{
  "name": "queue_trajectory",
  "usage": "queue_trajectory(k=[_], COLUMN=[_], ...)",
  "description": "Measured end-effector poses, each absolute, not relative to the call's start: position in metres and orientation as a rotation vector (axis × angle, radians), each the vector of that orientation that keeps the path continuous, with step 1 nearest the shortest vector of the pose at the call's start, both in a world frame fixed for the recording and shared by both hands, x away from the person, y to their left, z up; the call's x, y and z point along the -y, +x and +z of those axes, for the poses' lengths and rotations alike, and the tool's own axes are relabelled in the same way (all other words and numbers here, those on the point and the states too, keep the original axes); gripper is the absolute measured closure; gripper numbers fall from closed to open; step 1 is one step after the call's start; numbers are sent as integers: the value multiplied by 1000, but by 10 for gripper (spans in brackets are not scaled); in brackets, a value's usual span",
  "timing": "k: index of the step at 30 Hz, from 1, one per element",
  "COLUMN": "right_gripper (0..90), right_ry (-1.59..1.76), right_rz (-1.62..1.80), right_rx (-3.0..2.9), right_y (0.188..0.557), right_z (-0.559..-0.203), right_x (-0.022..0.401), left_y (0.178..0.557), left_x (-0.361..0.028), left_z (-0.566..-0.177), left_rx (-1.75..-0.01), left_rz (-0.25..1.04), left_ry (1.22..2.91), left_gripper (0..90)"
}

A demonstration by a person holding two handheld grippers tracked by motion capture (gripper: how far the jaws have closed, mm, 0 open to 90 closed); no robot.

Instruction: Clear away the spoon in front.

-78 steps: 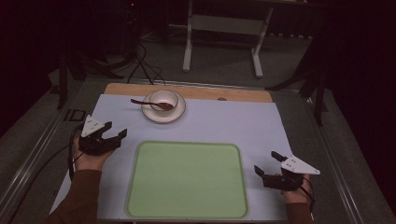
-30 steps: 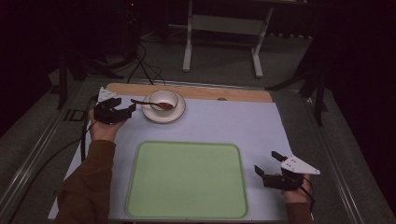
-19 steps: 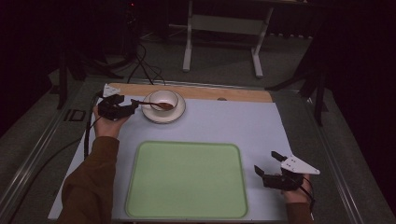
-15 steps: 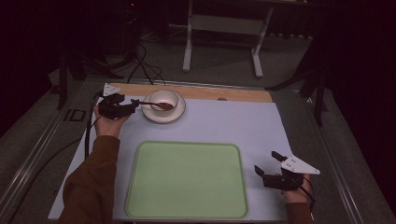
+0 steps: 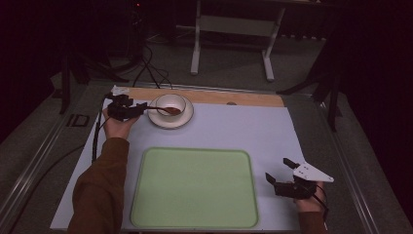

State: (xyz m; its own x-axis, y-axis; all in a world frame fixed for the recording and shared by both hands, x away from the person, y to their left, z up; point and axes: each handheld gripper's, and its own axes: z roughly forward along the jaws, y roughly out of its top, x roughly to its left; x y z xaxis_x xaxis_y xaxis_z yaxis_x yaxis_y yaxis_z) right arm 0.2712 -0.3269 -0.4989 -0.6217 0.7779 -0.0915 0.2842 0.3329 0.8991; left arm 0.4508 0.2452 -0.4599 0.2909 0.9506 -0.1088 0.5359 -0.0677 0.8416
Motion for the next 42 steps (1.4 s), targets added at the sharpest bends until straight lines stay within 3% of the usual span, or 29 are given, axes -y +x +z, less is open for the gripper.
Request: queue_trajectory(k=[15,27,42], right_gripper=[125,126,126], right_ry=[927,928,929], right_rz=[1248,1237,1239], right_rx=[-2086,-2085,-2086], right_y=[271,271,271], right_z=[-499,-499,-499], right_x=[327,327,328], left_y=[456,446,435], left_x=[-242,-239,-229], left_z=[-469,-462,-451], left_rx=[-1335,-1267,-1217], left_rz=[507,490,542], left_ry=[1755,1765,1784], left_gripper=[659,804,834])
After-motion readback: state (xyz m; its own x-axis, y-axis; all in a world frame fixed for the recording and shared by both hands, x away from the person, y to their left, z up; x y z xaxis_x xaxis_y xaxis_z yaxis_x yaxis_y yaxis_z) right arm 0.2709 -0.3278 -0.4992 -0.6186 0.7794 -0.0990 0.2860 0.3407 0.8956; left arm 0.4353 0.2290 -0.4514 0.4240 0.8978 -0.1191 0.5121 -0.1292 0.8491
